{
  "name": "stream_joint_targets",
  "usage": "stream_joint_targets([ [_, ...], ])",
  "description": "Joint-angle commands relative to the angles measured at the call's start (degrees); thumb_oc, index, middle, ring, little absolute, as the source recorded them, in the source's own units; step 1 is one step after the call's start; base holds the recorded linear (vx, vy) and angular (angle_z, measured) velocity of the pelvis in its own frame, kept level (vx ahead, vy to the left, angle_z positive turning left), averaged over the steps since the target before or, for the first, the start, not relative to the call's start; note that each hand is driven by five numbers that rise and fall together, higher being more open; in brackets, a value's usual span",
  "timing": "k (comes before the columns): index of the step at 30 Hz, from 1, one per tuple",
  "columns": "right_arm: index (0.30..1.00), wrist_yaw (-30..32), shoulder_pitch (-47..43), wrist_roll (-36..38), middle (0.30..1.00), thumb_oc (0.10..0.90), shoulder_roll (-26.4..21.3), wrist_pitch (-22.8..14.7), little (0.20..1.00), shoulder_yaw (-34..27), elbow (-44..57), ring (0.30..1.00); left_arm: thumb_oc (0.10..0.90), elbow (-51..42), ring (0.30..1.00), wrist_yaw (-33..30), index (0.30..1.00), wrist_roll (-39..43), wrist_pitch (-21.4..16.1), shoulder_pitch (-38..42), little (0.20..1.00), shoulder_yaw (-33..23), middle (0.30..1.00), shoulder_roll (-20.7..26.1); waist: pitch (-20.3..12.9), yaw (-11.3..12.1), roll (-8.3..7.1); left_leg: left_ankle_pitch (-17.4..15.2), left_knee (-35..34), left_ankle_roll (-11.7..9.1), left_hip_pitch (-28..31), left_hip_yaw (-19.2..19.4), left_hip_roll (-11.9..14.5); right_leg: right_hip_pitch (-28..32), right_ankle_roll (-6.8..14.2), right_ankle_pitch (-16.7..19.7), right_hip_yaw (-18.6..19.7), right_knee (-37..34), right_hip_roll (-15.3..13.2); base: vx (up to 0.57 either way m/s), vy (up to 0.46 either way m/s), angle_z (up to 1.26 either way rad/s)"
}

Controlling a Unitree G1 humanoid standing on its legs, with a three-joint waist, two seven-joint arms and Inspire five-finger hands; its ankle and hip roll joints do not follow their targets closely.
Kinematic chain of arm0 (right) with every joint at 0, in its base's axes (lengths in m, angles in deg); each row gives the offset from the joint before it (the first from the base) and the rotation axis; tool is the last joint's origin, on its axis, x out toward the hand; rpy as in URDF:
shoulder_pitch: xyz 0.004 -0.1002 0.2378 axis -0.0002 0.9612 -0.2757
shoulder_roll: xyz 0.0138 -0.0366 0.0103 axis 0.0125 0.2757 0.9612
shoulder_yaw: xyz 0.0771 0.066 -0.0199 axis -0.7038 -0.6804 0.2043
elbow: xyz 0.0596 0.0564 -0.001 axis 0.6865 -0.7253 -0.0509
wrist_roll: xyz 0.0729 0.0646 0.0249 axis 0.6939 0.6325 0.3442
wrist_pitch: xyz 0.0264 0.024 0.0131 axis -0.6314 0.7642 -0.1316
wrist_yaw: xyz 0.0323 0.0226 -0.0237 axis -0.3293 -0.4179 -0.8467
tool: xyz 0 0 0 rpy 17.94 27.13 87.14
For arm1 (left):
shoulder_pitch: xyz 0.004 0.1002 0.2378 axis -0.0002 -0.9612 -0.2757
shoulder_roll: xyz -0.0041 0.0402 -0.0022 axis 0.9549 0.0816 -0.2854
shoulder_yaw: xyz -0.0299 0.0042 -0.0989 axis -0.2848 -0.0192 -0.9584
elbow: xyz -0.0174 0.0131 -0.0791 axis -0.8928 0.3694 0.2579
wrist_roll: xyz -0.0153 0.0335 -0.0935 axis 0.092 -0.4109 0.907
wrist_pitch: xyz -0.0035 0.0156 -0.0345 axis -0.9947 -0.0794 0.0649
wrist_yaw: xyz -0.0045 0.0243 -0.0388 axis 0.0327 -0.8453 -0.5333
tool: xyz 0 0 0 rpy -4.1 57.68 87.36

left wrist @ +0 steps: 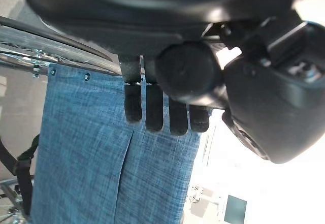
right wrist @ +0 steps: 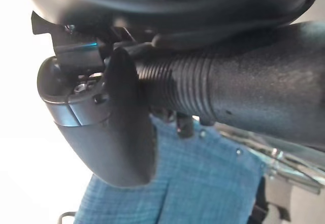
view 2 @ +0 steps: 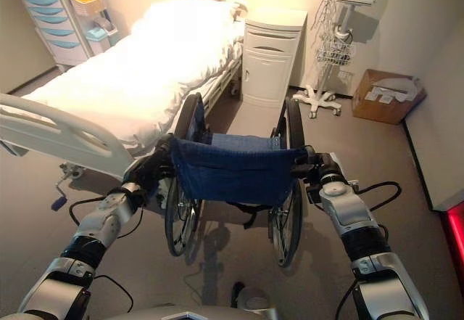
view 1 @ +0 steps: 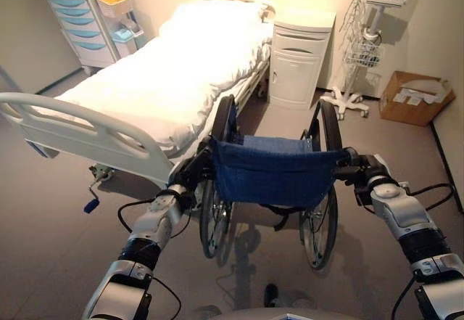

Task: Push the wheelchair next to the bed

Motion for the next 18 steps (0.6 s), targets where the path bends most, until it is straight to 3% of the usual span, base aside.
stream_joint_targets([
  [1, 0.300, -1.1, 3.8, 4.2, 0.300, 0.400, 8.0, -15.1, 0.300, 2.6, 5.3, 0.300, 0.400, 1.1, 0.300, 1.6, 0.300, -0.7, -3.8, 3.7, 0.300, -0.6, 0.300, -1.4, 1.6, -0.9, 2.65, 8.8, -11.2, 2.2, -1.5, -0.2, -2.9, 4.7, 4.5, -2.7, -0.2, 1.4, -0.6, 0.15, 0.049, 0.12],
  [3, 0.300, 0.1, 3.9, 4.8, 0.300, 0.400, 7.9, -15.6, 0.300, 3.0, 5.5, 0.300, 0.400, 0.9, 0.300, 2.6, 0.300, 0.4, -5.2, 3.1, 0.300, -0.3, 0.300, -0.9, 1.9, 1.4, 4.26, 14.9, -21.3, 0.6, -5.3, -2.4, -4.4, 7.8, 4.6, -4.5, 0.2, 0.4, 2.3, 0.33, 0.091, -0.07],
  [5, 0.300, -0.4, 5.4, 4.3, 0.300, 0.400, 7.4, -17.0, 0.300, 2.1, 5.5, 0.300, 0.400, -0.3, 0.300, 3.2, 0.300, 0.5, -5.1, 2.5, 0.300, -0.1, 0.300, -0.7, 1.9, 2.6, 4.40, 19.0, -24.6, -0.2, -8.8, -0.8, -3.5, 11.5, 4.3, -6.6, 1.0, -0.6, 3.5, 0.37, 0.119, -0.59],
  [7, 0.300, -0.8, 6.0, 4.0, 0.300, 0.400, 7.2, -17.6, 0.300, 1.8, 5.4, 0.300, 0.400, -1.2, 0.300, 3.1, 0.300, 0.2, -4.7, 2.1, 0.300, 0.0, 0.300, -0.7, 1.7, 3.1, 3.93, 18.5, -23.0, 0.2, -10.5, 0.0, -3.4, 12.7, 4.4, -7.4, 1.3, -0.8, 3.0, 0.27, 0.117, -0.61],
  [10, 0.300, -1.8, 4.8, 5.3, 0.300, 0.400, 7.2, -17.9, 0.300, 2.2, 4.2, 0.300, 0.400, -0.9, 0.300, 1.5, 0.300, 0.3, -4.0, 2.9, 0.300, -0.2, 0.300, 0.3, 0.3, 4.2, 2.49, 13.6, -18.1, 3.2, -10.6, 0.3, -4.9, 13.6, 5.9, -8.0, 0.8, -0.1, 0.0, 0.27, 0.155, -0.32],
  [13, 0.300, -1.4, 4.1, 5.9, 0.300, 0.400, 7.7, -18.0, 0.300, 2.4, 3.3, 0.300, 0.400, 0.2, 0.300, 1.7, 0.300, -0.5, -3.6, 4.2, 0.300, 0.1, 0.300, 0.5, -0.1, 4.7, 1.99, 11.7, -16.3, 4.6, -10.3, 0.7, -5.5, 13.3, 6.6, -8.1, -0.3, 1.9, -1.7, 0.23, 0.159, -0.27],
  [15, 0.300, -1.2, 3.8, 5.7, 0.300, 0.400, 8.7, -18.2, 0.300, 2.5, 2.3, 0.300, 0.400, 0.7, 0.300, 1.5, 0.300, -1.0, -3.1, 5.3, 0.300, 0.6, 0.300, 0.6, -0.3, 4.7, 1.94, 10.8, -16.1, 6.0, -9.2, 1.1, -6.2, 11.9, 7.9, -5.9, -0.8, 7.7, -4.0, 0.30, 0.256, -0.05],
  [18, 0.300, -0.5, 5.1, 5.2, 0.300, 0.400, 9.7, -18.8, 0.300, 2.6, 2.6, 0.300, 0.400, 0.6, 0.300, 1.1, 0.300, -1.0, -2.5, 6.2, 0.300, 1.3, 0.300, 0.6, -0.4, 4.3, 2.58, 10.2, -16.5, 6.8, -8.0, 1.4, -6.6, 8.6, 8.1, -1.3, -1.2, 16.7, -6.4, 0.21, 0.228, -0.02],
])
